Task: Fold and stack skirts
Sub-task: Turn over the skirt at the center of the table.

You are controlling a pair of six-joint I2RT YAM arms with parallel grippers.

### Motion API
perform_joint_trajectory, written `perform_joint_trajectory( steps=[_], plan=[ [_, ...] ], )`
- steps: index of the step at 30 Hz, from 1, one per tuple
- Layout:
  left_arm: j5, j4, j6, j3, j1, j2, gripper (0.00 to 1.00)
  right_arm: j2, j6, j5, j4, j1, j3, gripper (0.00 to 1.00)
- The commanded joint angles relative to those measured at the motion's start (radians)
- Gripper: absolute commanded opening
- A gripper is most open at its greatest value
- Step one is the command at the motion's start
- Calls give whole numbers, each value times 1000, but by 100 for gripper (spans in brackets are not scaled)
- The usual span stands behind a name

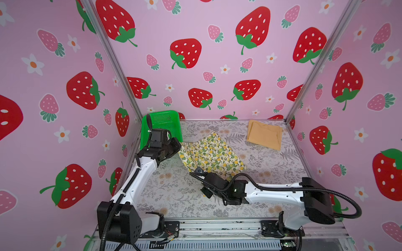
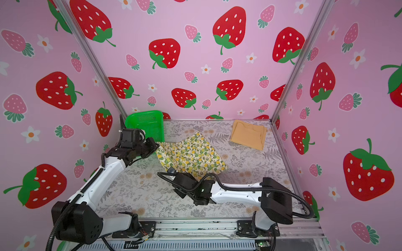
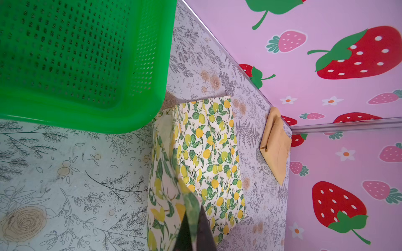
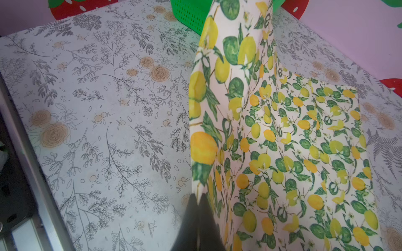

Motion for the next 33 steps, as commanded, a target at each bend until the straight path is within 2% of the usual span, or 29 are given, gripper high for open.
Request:
perform_joint_trajectory(
  steps=[1, 9, 10, 12, 15, 19, 22, 25, 27, 33],
  plan=[
    [-39, -32, 25, 64, 9, -37, 0, 20, -14, -48, -7, 4, 49, 0],
    [-53, -98, 52, 152, 38, -98, 0, 63, -62, -139, -36, 4, 214, 0],
    [-57, -111, 58, 169, 42, -106, 0, 69, -69, -142, -43, 38, 238, 0],
    [-60, -127, 66, 202, 49, -120, 0, 85, -80, -152, -53, 41, 291, 0],
    [-61, -175, 87, 271, 70, -134, 0, 101, -94, -223, -60, 45, 380, 0],
    [-83, -258, 124, 454, 95, -132, 0, 98, -117, -308, -87, 51, 542, 0],
    [-60, -299, 126, 606, 95, -96, 0, 57, -119, -321, -66, 51, 586, 0],
    [25, -266, 77, 681, 90, -43, 0, 3, -102, -332, -42, 22, 557, 0],
    [60, -207, 34, 684, 65, -9, 0, -43, -62, -345, -11, -42, 484, 0],
    [-13, -132, 45, 723, -130, 179, 0, -186, 114, -383, 94, -230, 175, 0]
  ],
)
